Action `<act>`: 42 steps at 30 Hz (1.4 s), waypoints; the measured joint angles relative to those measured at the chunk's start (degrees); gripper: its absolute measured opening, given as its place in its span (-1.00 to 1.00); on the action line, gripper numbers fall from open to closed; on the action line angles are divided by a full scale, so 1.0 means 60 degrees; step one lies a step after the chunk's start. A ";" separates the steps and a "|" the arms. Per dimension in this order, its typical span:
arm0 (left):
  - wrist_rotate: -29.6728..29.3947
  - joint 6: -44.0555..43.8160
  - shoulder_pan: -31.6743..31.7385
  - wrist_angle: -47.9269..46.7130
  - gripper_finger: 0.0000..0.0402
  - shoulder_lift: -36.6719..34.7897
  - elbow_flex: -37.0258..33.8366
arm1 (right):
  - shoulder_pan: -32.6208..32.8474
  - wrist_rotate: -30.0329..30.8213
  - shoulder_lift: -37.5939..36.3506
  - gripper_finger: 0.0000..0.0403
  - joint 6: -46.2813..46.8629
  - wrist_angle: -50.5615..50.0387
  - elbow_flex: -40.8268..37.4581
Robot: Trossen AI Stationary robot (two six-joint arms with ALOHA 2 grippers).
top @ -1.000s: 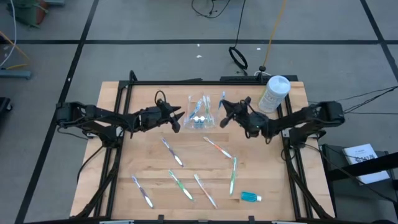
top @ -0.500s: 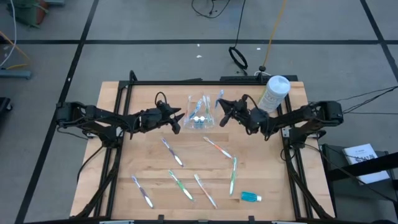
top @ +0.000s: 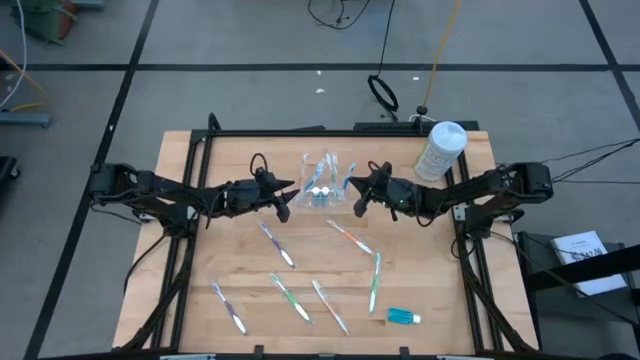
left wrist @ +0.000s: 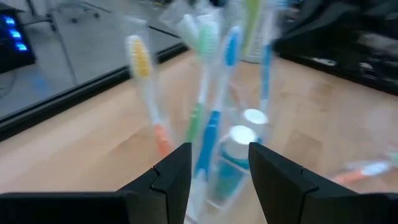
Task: Pick & Place Toothbrushes
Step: Put the blue toothbrush into the transparent organizer
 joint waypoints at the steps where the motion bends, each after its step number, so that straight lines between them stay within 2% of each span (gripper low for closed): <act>1: 0.0193 0.0075 -0.0054 0.0003 -0.18 -0.0056 -0.0001 | -0.0003 -0.0027 0.0002 -1.00 -0.0137 -0.0104 0.0000; 7: 0.2172 0.0723 -0.0410 0.0024 -0.18 -0.0286 0.0054 | 0.0004 -0.1910 0.0004 -1.00 -0.1047 -0.0068 0.0000; 10: 0.2890 0.1178 -0.0573 -0.0065 -0.18 -0.0357 0.0122 | -0.0007 -0.2527 0.0004 -1.00 -0.1764 -0.0087 0.0000; 15: 0.4194 0.1921 -0.0784 -0.0071 -0.18 -0.0422 0.0416 | 0.0000 -0.2726 0.0004 -1.00 -0.2061 -0.0255 0.0000; 17: 0.4378 0.1817 -0.0837 -0.0465 -0.18 -0.0407 0.0518 | 0.0000 -0.2697 0.0004 -1.00 -0.2030 -0.0320 0.0000; 22: 0.3563 -0.0037 -0.0848 -0.0976 -0.18 -0.0407 0.0596 | -0.0007 -0.2386 0.0004 -0.89 -0.1904 -0.0235 0.0000; 25: 0.2957 -0.0361 -0.0851 -0.1180 -0.18 -0.0421 0.0596 | -0.0030 -0.1938 0.0004 -0.77 -0.1904 -0.0226 0.0000; 28: 0.2413 -0.1321 -0.0892 -0.1565 -0.18 -0.0587 0.0596 | -0.0091 -0.1940 0.0004 -0.64 -0.1902 -0.0224 0.0000; 34: 0.2580 -0.2279 -0.1496 -0.3129 -0.18 -0.0977 0.0592 | -0.0091 -0.1946 0.0004 -0.36 -0.2437 -0.0276 0.0000; 38: 0.2879 -0.4403 -0.2196 -0.4530 -0.18 -0.1150 0.0592 | -0.0087 -0.1941 0.0004 -0.23 -0.2382 -0.0291 -0.0002; 42: 0.2694 -0.8179 -0.2922 -0.5490 -0.18 -0.1104 0.0592 | -0.0087 -0.1967 0.0004 -0.15 -0.2182 -0.0417 0.0000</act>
